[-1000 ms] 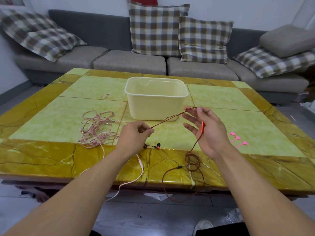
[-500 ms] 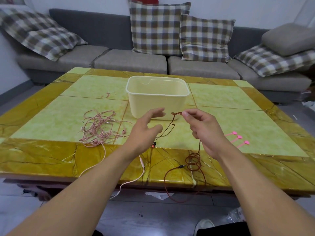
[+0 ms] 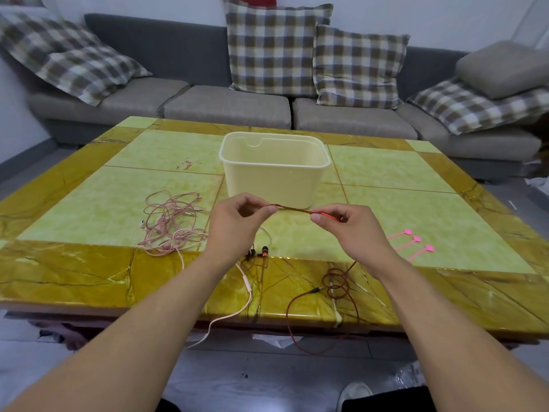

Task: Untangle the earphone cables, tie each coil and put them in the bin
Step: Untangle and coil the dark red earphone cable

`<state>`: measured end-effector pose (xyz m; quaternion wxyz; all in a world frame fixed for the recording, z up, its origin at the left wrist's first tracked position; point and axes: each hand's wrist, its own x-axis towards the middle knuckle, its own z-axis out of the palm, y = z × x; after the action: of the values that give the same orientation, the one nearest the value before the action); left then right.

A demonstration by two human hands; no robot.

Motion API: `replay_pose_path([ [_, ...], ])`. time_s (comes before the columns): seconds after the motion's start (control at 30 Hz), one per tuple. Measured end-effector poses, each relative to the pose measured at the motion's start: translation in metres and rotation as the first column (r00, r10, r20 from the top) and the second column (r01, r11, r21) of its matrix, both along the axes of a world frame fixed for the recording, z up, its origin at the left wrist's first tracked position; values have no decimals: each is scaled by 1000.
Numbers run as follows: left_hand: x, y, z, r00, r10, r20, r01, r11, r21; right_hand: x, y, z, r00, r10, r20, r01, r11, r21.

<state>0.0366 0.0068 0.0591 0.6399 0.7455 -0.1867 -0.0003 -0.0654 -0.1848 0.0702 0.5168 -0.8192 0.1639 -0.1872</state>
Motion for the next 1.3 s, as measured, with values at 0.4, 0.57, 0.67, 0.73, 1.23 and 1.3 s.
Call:
replay_pose_path([
  [0.4,29,16,-13,930,357,-88,-355,934,29,-1,-20,-12,989,-100,-108,84,986,-144],
  [0.57,16,11,-15,949,249,193,-284,941,184,-1,-11,-14,996,-41,-79,42,999,18],
  [0.67,-1,0,-5,930,69,362,-133,979,155,0,-2,-9,997,45,-55,-42,998,53],
  [0.73,-12,-7,-5,932,-143,333,65,970,234,1,3,-7,995,93,-41,-91,994,59],
  [1.23,1,-10,-7,975,156,-159,-166,985,-51,-12,-16,-19,891,295,-344,-293,954,61],
  [1.3,10,-7,-5,935,215,-281,-280,935,-217,-14,-19,-23,845,327,-423,-357,934,7],
])
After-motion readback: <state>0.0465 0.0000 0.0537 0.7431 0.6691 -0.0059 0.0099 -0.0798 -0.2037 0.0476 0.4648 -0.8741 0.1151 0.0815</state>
